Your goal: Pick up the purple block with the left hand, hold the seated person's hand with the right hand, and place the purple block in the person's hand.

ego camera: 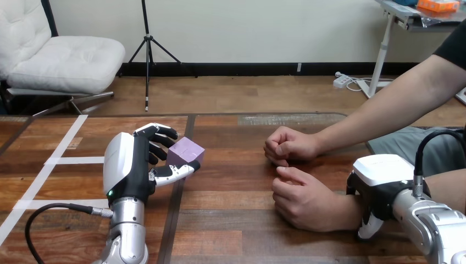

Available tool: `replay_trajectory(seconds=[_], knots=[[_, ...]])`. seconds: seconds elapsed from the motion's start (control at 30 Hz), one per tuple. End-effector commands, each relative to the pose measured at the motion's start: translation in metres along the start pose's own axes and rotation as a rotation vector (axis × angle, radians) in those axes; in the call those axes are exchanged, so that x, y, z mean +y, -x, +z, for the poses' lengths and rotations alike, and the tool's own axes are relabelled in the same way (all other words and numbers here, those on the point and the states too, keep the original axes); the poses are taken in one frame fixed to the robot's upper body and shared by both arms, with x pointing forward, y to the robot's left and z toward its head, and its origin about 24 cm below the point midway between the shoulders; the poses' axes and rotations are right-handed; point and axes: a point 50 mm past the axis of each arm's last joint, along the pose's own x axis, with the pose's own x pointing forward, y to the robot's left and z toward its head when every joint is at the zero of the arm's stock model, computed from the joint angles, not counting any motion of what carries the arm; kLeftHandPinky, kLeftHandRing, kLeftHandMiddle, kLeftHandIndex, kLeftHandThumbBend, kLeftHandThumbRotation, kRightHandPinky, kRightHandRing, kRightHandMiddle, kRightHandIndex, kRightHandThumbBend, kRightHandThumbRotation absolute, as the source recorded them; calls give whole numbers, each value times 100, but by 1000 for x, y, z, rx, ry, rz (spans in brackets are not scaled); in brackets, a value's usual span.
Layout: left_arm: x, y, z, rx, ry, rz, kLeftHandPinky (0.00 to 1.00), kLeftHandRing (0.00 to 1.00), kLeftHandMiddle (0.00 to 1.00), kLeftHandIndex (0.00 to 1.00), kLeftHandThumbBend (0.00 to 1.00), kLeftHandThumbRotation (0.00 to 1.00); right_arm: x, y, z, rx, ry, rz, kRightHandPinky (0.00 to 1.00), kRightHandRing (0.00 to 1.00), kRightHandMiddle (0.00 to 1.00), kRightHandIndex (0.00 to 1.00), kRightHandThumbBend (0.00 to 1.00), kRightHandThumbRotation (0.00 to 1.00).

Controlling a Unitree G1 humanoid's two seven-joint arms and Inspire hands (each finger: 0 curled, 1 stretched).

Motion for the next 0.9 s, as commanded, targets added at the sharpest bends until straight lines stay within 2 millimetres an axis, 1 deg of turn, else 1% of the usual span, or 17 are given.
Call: replay_trajectory(seconds=[0.0, 0.13, 0.43, 0.87], knots=[[12, -14, 15, -93, 20, 55, 44, 47, 53, 56, 68, 0, -2, 2, -14, 44, -18, -14, 27, 38, 48, 61, 73, 0], [12, -15, 16, -93, 22, 56, 44, 47, 53, 56, 69, 0, -7, 7, -14, 25, -35, -49, 25, 36, 46, 60, 72, 0], [11, -15, 17, -96, 23, 55, 44, 47, 53, 56, 68, 0, -16, 15, -10, 20, -21, -90, 26, 37, 47, 58, 72, 0], [10, -15, 18, -101, 31, 52, 43, 47, 53, 56, 68, 0, -29, 27, -4, 8, -27, -137, 29, 40, 49, 58, 72, 0]])
